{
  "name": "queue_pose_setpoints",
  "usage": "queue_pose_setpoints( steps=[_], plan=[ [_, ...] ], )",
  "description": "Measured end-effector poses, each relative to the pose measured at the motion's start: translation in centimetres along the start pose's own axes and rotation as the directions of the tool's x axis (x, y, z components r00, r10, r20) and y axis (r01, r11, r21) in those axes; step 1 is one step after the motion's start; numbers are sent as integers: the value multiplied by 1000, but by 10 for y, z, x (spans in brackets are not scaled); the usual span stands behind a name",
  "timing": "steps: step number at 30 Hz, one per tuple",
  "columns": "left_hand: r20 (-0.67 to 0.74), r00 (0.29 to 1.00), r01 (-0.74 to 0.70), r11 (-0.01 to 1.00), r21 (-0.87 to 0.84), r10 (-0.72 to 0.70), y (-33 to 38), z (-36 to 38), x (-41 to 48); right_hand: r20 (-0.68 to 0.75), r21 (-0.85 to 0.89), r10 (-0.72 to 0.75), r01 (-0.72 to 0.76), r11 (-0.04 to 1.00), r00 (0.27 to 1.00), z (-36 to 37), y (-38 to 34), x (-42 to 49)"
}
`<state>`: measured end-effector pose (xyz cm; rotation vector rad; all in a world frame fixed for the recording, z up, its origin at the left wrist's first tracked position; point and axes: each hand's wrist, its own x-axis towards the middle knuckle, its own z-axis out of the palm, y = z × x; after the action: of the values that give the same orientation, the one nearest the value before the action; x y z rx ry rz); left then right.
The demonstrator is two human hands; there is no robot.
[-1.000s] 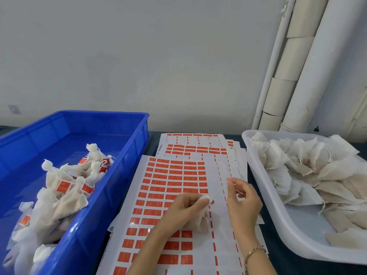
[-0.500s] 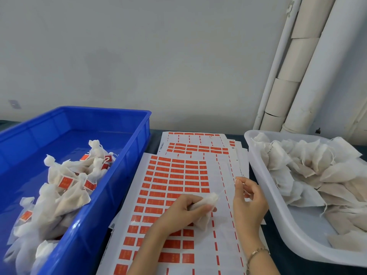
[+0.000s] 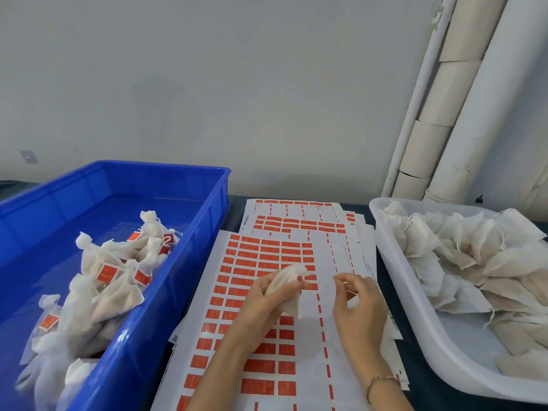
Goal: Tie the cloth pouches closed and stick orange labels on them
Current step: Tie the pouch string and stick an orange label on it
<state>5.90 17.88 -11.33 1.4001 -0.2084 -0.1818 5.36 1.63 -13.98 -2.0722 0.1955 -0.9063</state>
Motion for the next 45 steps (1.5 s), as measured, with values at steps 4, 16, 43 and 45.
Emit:
queue_pose_setpoints(
  steps=[4,16,43,45],
  plan=[
    [-32,997,-70,998,0,70,3,0,0,144,-158,-86,109,981,986,3,0,-6],
    [-162,907,-169,689,705,389,-31,-1,9,425,116,-217,185,976,879,2,-10,-8],
    [-242,969,14,963,268,54,-15,8,0,399,434,107,-290,853,911,1,-18,-3],
    [-240,971,52,977,209,-1,-18,6,1,459,419,112,-326,847,881,4,-18,-4]
  ],
)
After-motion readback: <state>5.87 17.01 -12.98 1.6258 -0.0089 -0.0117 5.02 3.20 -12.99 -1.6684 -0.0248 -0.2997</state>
